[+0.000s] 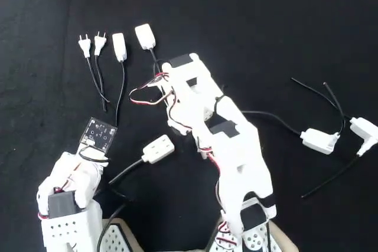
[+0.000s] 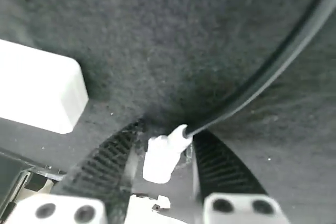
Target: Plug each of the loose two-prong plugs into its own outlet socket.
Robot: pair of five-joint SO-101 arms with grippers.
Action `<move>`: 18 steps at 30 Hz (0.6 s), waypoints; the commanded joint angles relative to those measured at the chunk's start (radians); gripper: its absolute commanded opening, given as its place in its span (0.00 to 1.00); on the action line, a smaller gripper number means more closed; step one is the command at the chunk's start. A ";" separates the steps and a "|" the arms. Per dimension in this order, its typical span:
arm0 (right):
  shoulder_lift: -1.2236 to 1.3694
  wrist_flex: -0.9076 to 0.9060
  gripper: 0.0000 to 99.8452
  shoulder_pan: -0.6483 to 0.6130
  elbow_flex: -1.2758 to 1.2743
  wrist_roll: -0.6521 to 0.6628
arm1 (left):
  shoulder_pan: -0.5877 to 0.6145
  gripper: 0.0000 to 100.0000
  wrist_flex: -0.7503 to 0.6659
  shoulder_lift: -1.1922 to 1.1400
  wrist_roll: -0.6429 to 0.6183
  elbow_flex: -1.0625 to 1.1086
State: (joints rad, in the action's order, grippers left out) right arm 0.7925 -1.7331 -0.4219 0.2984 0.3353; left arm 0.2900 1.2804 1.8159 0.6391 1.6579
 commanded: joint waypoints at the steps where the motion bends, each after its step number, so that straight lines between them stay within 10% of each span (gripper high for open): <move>1: 0.019 -0.034 0.13 -0.006 -0.027 -0.014 | 0.010 0.09 0.009 0.002 0.008 -0.005; 18: 0.018 -0.034 0.17 -0.012 -0.136 -0.115 | 0.010 0.09 0.006 0.002 0.008 -0.005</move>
State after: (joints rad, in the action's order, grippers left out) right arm 0.7879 -1.7331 -0.4327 0.2386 0.2294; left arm 0.2900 1.2804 1.8159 0.6406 1.6579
